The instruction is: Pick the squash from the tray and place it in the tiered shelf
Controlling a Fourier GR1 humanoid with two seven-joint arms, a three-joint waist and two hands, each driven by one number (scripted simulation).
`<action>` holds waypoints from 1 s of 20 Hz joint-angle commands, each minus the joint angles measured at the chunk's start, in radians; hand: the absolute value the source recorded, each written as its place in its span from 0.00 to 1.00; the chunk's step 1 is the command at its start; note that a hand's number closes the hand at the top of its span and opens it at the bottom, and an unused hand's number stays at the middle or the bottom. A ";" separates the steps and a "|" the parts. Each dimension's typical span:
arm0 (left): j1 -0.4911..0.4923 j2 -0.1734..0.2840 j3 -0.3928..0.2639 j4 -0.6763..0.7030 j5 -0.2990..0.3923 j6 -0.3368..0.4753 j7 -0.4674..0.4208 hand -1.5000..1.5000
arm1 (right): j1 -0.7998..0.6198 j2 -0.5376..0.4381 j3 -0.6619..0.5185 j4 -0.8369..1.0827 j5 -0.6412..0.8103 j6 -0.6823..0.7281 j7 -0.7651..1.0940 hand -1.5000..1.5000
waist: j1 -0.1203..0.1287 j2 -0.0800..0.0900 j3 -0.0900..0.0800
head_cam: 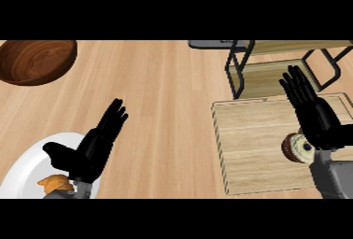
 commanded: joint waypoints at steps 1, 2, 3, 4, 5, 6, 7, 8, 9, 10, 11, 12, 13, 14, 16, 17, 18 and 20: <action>-0.024 -0.021 0.031 0.069 -0.055 0.030 -0.043 0.50 | 0.002 -0.040 -0.021 0.032 -0.054 0.139 -0.051 1.00 | -0.006 -0.005 -0.017; -0.009 0.057 0.067 0.004 -0.062 0.040 -0.014 0.50 | -0.076 -0.105 -0.039 0.066 -0.097 0.221 -0.023 1.00 | 0.013 -0.004 -0.016; -0.053 0.063 0.083 -0.035 -0.089 0.102 0.042 0.50 | -0.059 -0.099 0.011 0.016 -0.093 0.256 -0.010 1.00 | 0.010 -0.008 -0.015; -0.022 0.067 0.108 0.010 -0.126 0.114 -0.063 0.50 | -0.071 -0.128 0.017 -0.011 -0.135 0.334 -0.006 1.00 | 0.014 -0.009 -0.016; -0.034 0.110 0.150 -0.007 -0.118 0.121 -0.026 0.50 | -0.107 -0.179 -0.001 0.013 -0.161 0.403 -0.012 1.00 | 0.032 -0.007 -0.015; -0.045 0.139 0.198 0.030 -0.136 0.136 -0.058 0.50 | -0.110 -0.186 0.025 -0.029 -0.185 0.466 -0.023 1.00 | 0.027 -0.008 -0.016; -0.027 0.132 0.177 -0.001 -0.118 0.124 -0.025 0.50 | -0.106 -0.267 -0.123 0.087 0.046 0.172 -0.045 1.00 | 0.020 -0.002 -0.016; -0.052 0.124 0.182 -0.016 -0.120 0.140 0.017 0.50 | -0.193 -0.216 -0.149 0.204 -0.210 0.318 0.072 0.00 | 0.019 -0.002 -0.016; -0.007 0.110 0.178 -0.010 -0.118 0.136 -0.028 0.50 | -0.144 -0.214 -0.163 0.214 -0.338 0.445 0.058 0.00 | 0.017 -0.002 -0.016; -0.028 0.121 0.188 0.010 -0.128 0.134 -0.034 0.50 | -0.156 -0.252 -0.183 0.269 -0.376 0.535 0.031 0.00 | 0.016 0.001 -0.015; -0.037 0.131 0.190 -0.045 -0.139 0.162 0.023 0.50 | -0.159 -0.252 -0.186 0.257 -0.401 0.575 0.019 0.00 | 0.011 -0.004 -0.015; -0.042 0.113 0.174 -0.045 -0.140 0.166 0.035 0.50 | -0.168 -0.290 -0.209 0.306 -0.431 0.665 -0.014 0.00 | 0.011 -0.002 -0.015; -0.007 0.139 0.206 -0.023 -0.120 0.129 -0.003 0.50 | -0.169 -0.348 -0.221 0.320 -0.462 0.751 -0.001 0.00 | 0.012 -0.002 -0.016; -0.032 0.106 0.185 -0.008 -0.139 0.151 -0.002 0.50 | -0.156 -0.364 -0.220 0.353 -0.443 0.824 -0.050 0.00 | 0.005 -0.001 -0.015; -0.044 0.105 0.166 -0.059 -0.157 0.179 0.055 0.50 | -0.194 -0.449 -0.224 0.381 -0.409 0.930 -0.064 0.00 | 0.013 -0.001 -0.014; -0.016 0.134 0.215 -0.009 -0.133 0.133 0.001 0.50 | -0.172 -0.469 -0.218 0.314 -0.396 0.939 -0.053 0.00 | 0.000 -0.005 -0.017; -0.061 0.119 0.206 0.006 -0.136 0.143 0.011 0.50 | -0.192 -0.533 -0.214 0.306 -0.367 0.992 -0.049 0.00 | -0.005 -0.003 -0.017; -0.033 0.138 0.223 -0.010 -0.112 0.124 0.027 0.50 | -0.189 -0.583 -0.205 0.226 -0.245 1.014 -0.080 0.00 | 0.000 -0.005 -0.016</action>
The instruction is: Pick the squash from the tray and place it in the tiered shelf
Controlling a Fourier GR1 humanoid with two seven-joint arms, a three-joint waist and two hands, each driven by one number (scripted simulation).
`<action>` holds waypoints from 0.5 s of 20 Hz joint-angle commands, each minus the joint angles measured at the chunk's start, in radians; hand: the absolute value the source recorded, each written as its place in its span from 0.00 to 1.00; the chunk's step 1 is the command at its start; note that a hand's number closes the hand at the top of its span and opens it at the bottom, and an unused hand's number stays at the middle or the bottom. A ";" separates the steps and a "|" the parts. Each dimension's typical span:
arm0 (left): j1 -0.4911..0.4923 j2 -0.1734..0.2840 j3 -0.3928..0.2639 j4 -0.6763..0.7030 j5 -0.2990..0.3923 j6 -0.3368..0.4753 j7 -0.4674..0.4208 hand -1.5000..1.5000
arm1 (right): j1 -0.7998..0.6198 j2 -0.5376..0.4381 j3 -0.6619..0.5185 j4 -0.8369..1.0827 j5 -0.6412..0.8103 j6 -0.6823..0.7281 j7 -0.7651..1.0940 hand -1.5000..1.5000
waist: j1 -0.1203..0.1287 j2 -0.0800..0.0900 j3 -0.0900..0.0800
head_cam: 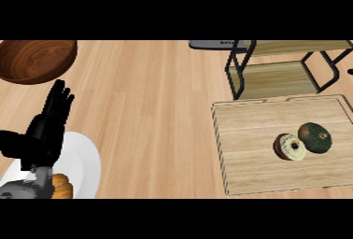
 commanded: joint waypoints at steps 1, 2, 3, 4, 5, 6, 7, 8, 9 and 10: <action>0.003 -0.012 -0.002 -0.010 -0.007 0.014 0.011 0.50 | -0.006 -0.118 0.008 -0.091 0.135 0.160 -0.058 0.00 | -0.006 -0.003 0.000; -0.017 0.003 0.005 0.001 -0.004 0.002 0.027 0.50 | -0.044 -0.167 0.020 -0.120 0.112 0.165 -0.009 0.00 | -0.009 -0.005 -0.002; -0.001 -0.006 0.006 -0.013 -0.013 0.016 0.009 0.50 | -0.021 -0.181 0.021 -0.148 0.145 0.181 -0.022 0.00 | -0.009 -0.005 -0.001; 0.020 -0.009 0.005 -0.007 -0.028 0.026 -0.014 0.50 | -0.005 -0.203 0.013 -0.211 0.196 0.178 -0.042 0.00 | -0.016 -0.008 0.000; 0.037 0.005 0.022 0.010 -0.001 -0.006 -0.019 0.50 | 0.003 -0.184 0.029 -0.289 0.278 0.124 -0.048 0.00 | -0.015 -0.007 0.000; -0.001 0.003 0.018 0.026 -0.008 -0.003 0.001 0.50 | -0.027 -0.220 0.018 -0.326 0.294 0.110 -0.038 0.00 | -0.023 -0.006 -0.001; 0.036 -0.016 0.009 0.003 -0.008 0.010 -0.013 0.50 | 0.006 -0.207 0.035 -0.397 0.390 0.068 -0.041 0.00 | -0.020 -0.009 0.001; 0.004 -0.021 -0.009 0.000 -0.028 0.031 0.024 0.50 | -0.011 -0.241 0.022 -0.432 0.409 0.061 -0.033 0.00 | -0.028 -0.010 0.001; 0.032 0.007 0.027 -0.044 -0.002 0.019 0.031 0.50 | 0.001 -0.242 0.025 -0.467 0.478 0.039 -0.043 0.00 | -0.009 -0.011 0.002; 0.023 -0.023 0.005 -0.021 -0.030 0.035 -0.002 0.50 | 0.017 -0.251 0.023 -0.501 0.518 0.034 -0.053 0.00 | -0.020 -0.008 0.001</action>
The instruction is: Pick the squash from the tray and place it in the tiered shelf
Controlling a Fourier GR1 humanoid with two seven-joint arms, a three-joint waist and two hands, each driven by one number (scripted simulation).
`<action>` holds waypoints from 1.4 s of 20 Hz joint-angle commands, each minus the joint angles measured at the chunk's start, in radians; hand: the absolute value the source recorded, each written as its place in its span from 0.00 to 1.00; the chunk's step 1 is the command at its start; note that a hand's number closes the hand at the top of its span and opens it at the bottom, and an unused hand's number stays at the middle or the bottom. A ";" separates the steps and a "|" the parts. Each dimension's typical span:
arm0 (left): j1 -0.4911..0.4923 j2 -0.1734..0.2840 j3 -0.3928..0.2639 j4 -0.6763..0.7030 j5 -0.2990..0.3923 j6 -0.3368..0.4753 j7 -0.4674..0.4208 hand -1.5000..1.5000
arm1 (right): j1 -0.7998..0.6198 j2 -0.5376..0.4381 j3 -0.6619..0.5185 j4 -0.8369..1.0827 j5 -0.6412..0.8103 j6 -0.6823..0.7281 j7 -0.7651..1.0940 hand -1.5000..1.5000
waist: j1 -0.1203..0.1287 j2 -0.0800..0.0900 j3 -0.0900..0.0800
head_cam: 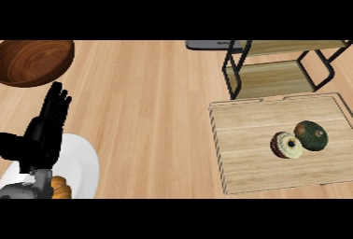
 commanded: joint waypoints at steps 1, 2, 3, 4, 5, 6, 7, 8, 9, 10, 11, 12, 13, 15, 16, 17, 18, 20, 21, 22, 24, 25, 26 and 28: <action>-0.002 0.002 0.004 -0.012 -0.013 0.007 0.012 0.50 | 0.040 -0.019 0.012 -0.179 0.214 -0.024 -0.060 0.00 | -0.003 0.001 0.000; -0.018 -0.013 -0.004 0.018 -0.010 -0.004 0.000 0.50 | 0.059 0.012 0.046 -0.216 0.284 -0.067 -0.052 0.00 | -0.002 0.005 0.000; -0.041 -0.009 -0.027 -0.029 -0.029 0.018 0.064 0.50 | 0.087 0.041 0.095 -0.251 0.346 -0.100 -0.040 0.00 | 0.002 0.004 0.001; 0.033 0.011 0.009 -0.049 -0.001 -0.018 0.013 0.50 | 0.135 0.016 0.053 -0.238 0.388 -0.094 -0.092 0.00 | 0.006 0.003 0.000; -0.008 -0.014 -0.009 -0.008 -0.024 -0.006 0.025 0.50 | 0.180 0.017 0.031 -0.270 0.395 -0.106 -0.087 0.00 | -0.008 0.003 -0.001; 0.038 0.003 0.021 -0.043 -0.002 -0.025 0.006 0.50 | 0.181 0.063 0.087 -0.236 0.484 -0.153 -0.113 0.00 | 0.011 0.005 -0.001; -0.038 0.016 0.036 -0.017 0.004 -0.034 0.044 0.50 | 0.216 0.096 0.134 -0.257 0.548 -0.201 -0.128 0.00 | 0.006 0.006 0.000; 0.016 -0.033 0.002 -0.004 -0.042 -0.007 -0.005 0.50 | 0.232 0.075 0.091 -0.283 0.533 -0.178 -0.136 0.00 | 0.003 0.004 -0.001; -0.025 -0.032 0.025 0.024 -0.019 -0.014 -0.003 0.50 | 0.275 0.115 0.140 -0.330 0.605 -0.250 -0.114 0.00 | -0.003 0.005 -0.001; 0.022 0.002 0.038 -0.027 -0.015 -0.038 0.011 0.50 | 0.262 0.085 0.122 -0.292 0.636 -0.243 -0.137 0.00 | 0.007 0.004 -0.001; 0.003 -0.017 0.016 -0.009 -0.018 -0.043 0.024 0.50 | 0.234 0.090 0.140 -0.270 0.677 -0.267 -0.126 0.00 | 0.009 0.006 -0.001; -0.004 0.016 0.050 -0.042 -0.005 -0.052 0.048 0.50 | 0.276 0.112 0.179 -0.329 0.721 -0.297 -0.105 0.00 | 0.008 0.004 -0.001; -0.055 0.001 0.049 0.002 -0.020 -0.037 0.051 0.50 | 0.289 0.129 0.203 -0.300 0.792 -0.358 -0.134 0.00 | 0.005 0.006 -0.001; -0.021 -0.022 0.024 -0.006 -0.034 -0.048 0.018 0.50 | 0.220 0.125 0.232 -0.263 0.842 -0.351 -0.088 0.00 | 0.015 0.007 -0.002; -0.056 -0.056 -0.025 -0.042 -0.092 0.033 0.098 0.50 | 0.264 0.089 0.199 -0.244 0.864 -0.363 -0.121 0.00 | 0.006 0.005 -0.001; -0.054 -0.049 0.006 0.009 -0.053 -0.021 0.040 0.50 | 0.238 0.084 0.249 -0.195 0.924 -0.374 -0.121 0.00 | 0.014 0.009 -0.002; 0.022 0.005 0.073 0.001 0.008 -0.098 0.004 0.50 | 0.294 0.082 0.203 -0.254 0.909 -0.370 -0.111 0.00 | 0.008 0.004 -0.002; -0.024 -0.016 0.046 -0.070 -0.044 -0.055 0.091 0.50 | 0.223 0.094 0.175 -0.138 0.927 -0.372 -0.165 0.00 | 0.011 0.005 -0.002; -0.016 -0.072 0.012 0.001 -0.074 -0.040 0.021 0.50 | 0.320 0.153 0.214 -0.163 0.977 -0.461 -0.180 0.00 | 0.004 0.005 -0.002; -0.014 -0.039 0.059 -0.051 -0.056 -0.070 0.076 0.50 | 0.295 0.162 0.183 -0.164 0.967 -0.415 -0.190 0.00 | 0.007 0.004 -0.002; -0.027 -0.083 0.033 -0.010 -0.095 -0.049 0.049 0.50 | 0.285 0.191 0.205 -0.106 1.012 -0.461 -0.230 0.00 | 0.008 0.005 -0.002; 0.006 -0.072 0.046 -0.029 -0.099 -0.067 0.049 0.50 | 0.283 0.167 0.167 -0.091 1.005 -0.429 -0.262 0.00 | 0.008 0.005 -0.002; 0.043 -0.070 0.045 -0.070 -0.114 -0.066 0.055 0.50 | 0.307 0.196 0.168 -0.136 1.009 -0.425 -0.239 0.00 | 0.008 0.004 -0.002; 0.004 -0.077 0.091 -0.042 -0.084 -0.096 0.042 0.50 | 0.244 0.230 0.190 -0.089 1.040 -0.407 -0.235 0.00 | 0.010 0.005 -0.002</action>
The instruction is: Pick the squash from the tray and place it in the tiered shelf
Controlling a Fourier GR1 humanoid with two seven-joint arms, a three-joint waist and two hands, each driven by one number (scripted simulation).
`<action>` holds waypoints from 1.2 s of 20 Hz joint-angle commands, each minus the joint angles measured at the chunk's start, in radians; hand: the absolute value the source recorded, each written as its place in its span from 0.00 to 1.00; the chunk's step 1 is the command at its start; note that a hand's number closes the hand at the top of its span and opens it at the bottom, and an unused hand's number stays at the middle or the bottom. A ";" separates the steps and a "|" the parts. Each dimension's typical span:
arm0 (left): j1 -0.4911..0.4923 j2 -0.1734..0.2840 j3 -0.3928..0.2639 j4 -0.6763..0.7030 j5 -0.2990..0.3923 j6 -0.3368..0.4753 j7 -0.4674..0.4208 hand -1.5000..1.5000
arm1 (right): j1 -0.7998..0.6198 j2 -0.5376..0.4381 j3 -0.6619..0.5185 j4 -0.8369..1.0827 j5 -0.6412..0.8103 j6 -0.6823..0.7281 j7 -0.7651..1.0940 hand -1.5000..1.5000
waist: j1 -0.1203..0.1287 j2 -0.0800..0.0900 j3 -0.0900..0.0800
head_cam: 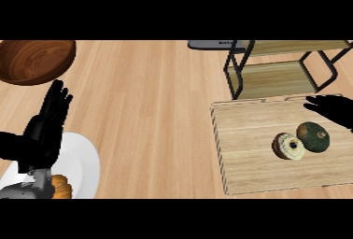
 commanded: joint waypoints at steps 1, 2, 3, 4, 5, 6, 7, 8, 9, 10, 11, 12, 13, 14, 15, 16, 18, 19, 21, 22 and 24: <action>0.027 0.022 0.065 0.025 0.043 -0.077 -0.037 0.50 | -0.037 0.064 0.043 0.140 0.094 -0.088 -0.057 0.00 | 0.007 0.002 0.000; -0.028 -0.031 0.017 0.045 -0.027 -0.017 -0.004 0.50 | -0.063 0.043 0.029 0.177 0.105 -0.065 -0.100 0.00 | 0.002 0.001 0.000; 0.057 -0.019 0.031 -0.033 -0.016 -0.042 -0.019 0.50 | 0.049 0.024 -0.037 0.058 0.071 -0.040 -0.098 0.00 | -0.003 -0.001 0.000; -0.007 -0.060 -0.008 -0.022 -0.081 0.022 0.027 0.50 | -0.010 0.065 -0.001 0.085 0.106 -0.040 -0.072 0.00 | -0.002 -0.001 0.000; -0.002 -0.001 0.074 0.027 0.026 -0.091 0.003 0.50 | -0.059 0.029 -0.008 0.172 0.117 -0.039 -0.126 0.00 | 0.002 0.001 0.000; -0.041 -0.021 0.082 0.064 -0.007 -0.067 -0.023 0.50 | 0.009 0.038 -0.023 0.135 0.130 -0.065 -0.137 0.00 | -0.004 0.000 0.000; 0.040 -0.060 0.037 0.036 -0.025 -0.062 -0.067 0.50 | -0.056 0.106 0.031 0.132 0.160 -0.040 -0.048 0.00 | 0.002 0.000 0.000; -0.013 -0.051 0.053 0.027 -0.037 -0.064 -0.018 0.50 | -0.070 0.104 0.011 0.136 0.158 -0.006 -0.065 0.00 | 0.000 0.000 0.000; -0.019 -0.042 0.063 0.049 -0.017 -0.078 -0.032 0.50 | -0.107 0.112 0.023 0.307 0.190 -0.134 -0.151 0.00 | 0.006 0.002 0.000; -0.001 -0.041 0.087 0.056 -0.003 -0.091 -0.051 0.50 | -0.090 0.139 0.031 0.300 0.204 -0.154 -0.147 0.00 | 0.004 0.001 0.000; 0.028 -0.067 0.042 -0.004 -0.063 -0.059 -0.034 0.50 | -0.095 0.114 -0.005 0.293 0.187 -0.114 -0.181 0.00 | 0.002 0.000 0.000; 0.004 -0.065 0.047 -0.029 -0.065 -0.044 0.021 0.50 | -0.068 0.158 0.022 0.272 0.212 -0.155 -0.158 0.00 | 0.001 0.000 0.000; 0.001 -0.076 0.040 -0.018 -0.065 -0.060 0.033 0.50 | -0.085 0.160 -0.002 0.254 0.192 -0.105 -0.148 0.00 | 0.000 0.000 0.000; -0.005 -0.106 0.055 0.072 -0.080 -0.050 -0.057 0.50 | -0.084 0.146 -0.010 0.271 0.212 -0.126 -0.180 0.00 | -0.001 0.000 0.000; -0.049 -0.055 0.084 0.024 -0.051 -0.084 0.033 0.50 | -0.098 0.124 -0.017 0.359 0.221 -0.166 -0.251 0.00 | 0.001 0.000 0.000; -0.021 -0.058 0.113 0.079 -0.011 -0.131 -0.051 0.50 | -0.131 0.138 -0.021 0.393 0.223 -0.167 -0.254 0.00 | 0.002 0.001 0.000; -0.015 -0.092 0.061 0.021 -0.097 -0.079 0.001 0.50 | -0.108 0.162 -0.014 0.353 0.244 -0.149 -0.245 0.00 | -0.001 0.000 0.000; 0.023 -0.052 0.100 -0.061 -0.050 -0.116 0.048 0.50 | -0.144 0.167 -0.014 0.334 0.236 -0.102 -0.217 0.00 | 0.002 -0.001 0.000; -0.001 -0.103 0.085 0.024 -0.082 -0.095 -0.007 0.50 | -0.113 0.198 0.003 0.403 0.289 -0.203 -0.254 0.00 | 0.000 0.000 0.000; 0.023 -0.078 0.122 0.068 -0.060 -0.130 -0.075 0.50 | -0.090 0.248 0.013 0.346 0.271 -0.181 -0.196 0.00 | -0.001 0.000 -0.001; 0.052 -0.076 0.135 0.024 -0.044 -0.159 -0.060 0.50 | -0.041 0.236 -0.001 0.335 0.296 -0.201 -0.209 0.00 | -0.002 -0.001 0.000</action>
